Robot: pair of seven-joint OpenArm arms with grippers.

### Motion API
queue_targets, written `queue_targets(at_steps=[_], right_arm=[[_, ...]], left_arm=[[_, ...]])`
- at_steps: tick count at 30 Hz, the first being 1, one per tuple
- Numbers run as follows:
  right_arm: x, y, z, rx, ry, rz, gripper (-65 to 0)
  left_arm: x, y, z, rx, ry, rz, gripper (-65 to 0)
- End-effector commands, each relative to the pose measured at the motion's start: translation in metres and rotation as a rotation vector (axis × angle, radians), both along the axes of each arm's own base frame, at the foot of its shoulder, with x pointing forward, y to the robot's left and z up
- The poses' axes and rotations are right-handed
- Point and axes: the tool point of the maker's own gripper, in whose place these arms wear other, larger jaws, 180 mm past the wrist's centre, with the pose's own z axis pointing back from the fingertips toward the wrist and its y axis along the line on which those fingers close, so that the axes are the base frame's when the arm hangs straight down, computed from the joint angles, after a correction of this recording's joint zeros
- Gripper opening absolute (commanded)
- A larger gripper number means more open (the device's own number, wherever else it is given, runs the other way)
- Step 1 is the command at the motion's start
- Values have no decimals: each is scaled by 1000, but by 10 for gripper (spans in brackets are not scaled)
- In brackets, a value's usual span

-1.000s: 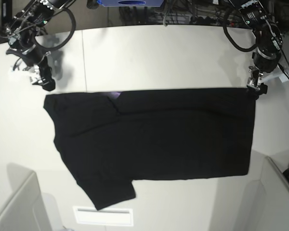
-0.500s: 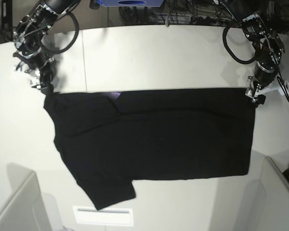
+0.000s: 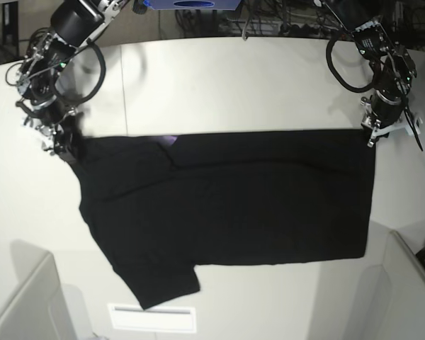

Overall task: Fold the T-shirt properly
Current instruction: 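Drag the shirt toward the robot base with both grippers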

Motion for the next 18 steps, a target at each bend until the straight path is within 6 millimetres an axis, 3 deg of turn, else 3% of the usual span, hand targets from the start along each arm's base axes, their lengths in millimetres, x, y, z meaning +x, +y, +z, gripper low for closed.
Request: queue_targets(at_steps=[1, 5, 10, 14, 18], right_arm=[[-8, 4, -16, -23, 89, 15, -309], [-9, 1, -20, -79, 95, -1, -332], [-16, -2, -23, -98, 101, -4, -645], [-15, -5, -17, -111, 88, -4, -650], [-27, -11, -10, -148, 90, -5, -650]], left_arm=[[6, 5, 10, 22, -26, -5, -559], [6, 5, 10, 22, -26, -5, -650], [5, 5, 9, 22, -22, -5, -650], [2, 6, 10, 30, -19, -10, -650], [-13, 14, 7, 35, 40, -48, -650]])
